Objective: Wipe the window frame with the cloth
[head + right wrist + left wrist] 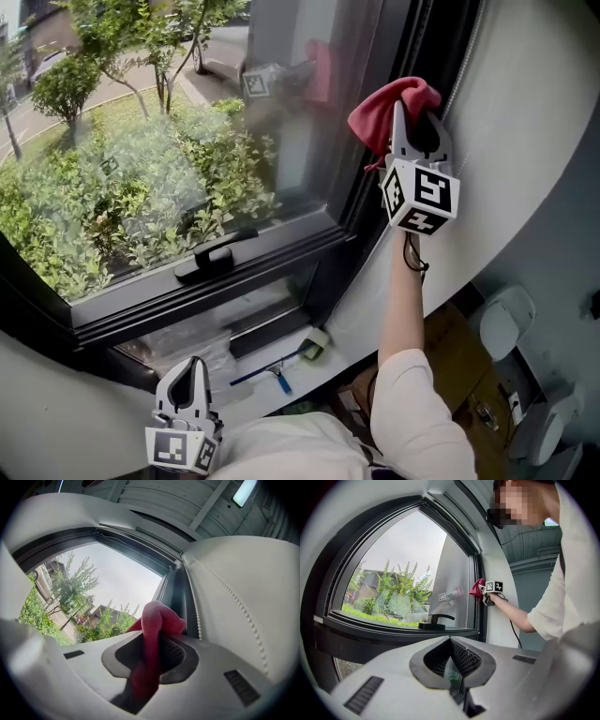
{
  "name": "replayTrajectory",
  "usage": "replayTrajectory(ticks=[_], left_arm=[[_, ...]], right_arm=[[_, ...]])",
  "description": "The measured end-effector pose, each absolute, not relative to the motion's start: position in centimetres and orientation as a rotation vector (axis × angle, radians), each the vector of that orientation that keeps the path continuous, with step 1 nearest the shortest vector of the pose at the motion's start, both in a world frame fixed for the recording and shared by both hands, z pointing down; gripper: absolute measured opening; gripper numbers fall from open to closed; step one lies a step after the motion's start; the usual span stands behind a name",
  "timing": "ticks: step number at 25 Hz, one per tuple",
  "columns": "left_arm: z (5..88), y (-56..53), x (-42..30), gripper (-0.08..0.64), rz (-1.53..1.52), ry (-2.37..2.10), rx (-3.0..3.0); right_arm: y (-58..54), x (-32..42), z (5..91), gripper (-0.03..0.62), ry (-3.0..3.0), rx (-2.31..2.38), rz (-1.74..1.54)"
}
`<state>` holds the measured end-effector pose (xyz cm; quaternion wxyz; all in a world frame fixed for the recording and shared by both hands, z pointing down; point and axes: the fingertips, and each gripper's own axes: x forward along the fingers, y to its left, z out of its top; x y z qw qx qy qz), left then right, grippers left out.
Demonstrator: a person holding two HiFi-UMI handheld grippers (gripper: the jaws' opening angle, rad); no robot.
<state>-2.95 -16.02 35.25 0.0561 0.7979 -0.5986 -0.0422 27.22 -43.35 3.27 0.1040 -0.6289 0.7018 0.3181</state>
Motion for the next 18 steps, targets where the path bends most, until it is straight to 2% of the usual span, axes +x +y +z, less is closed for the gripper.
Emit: replayTrajectory(ticks=[18], left_arm=[[35.5, -16.4, -2.4, 0.008, -0.1, -1.793, 2.438]], right_arm=[[-43.5, 27.2, 6.3, 0.095, 2.096, -1.856, 0.917]])
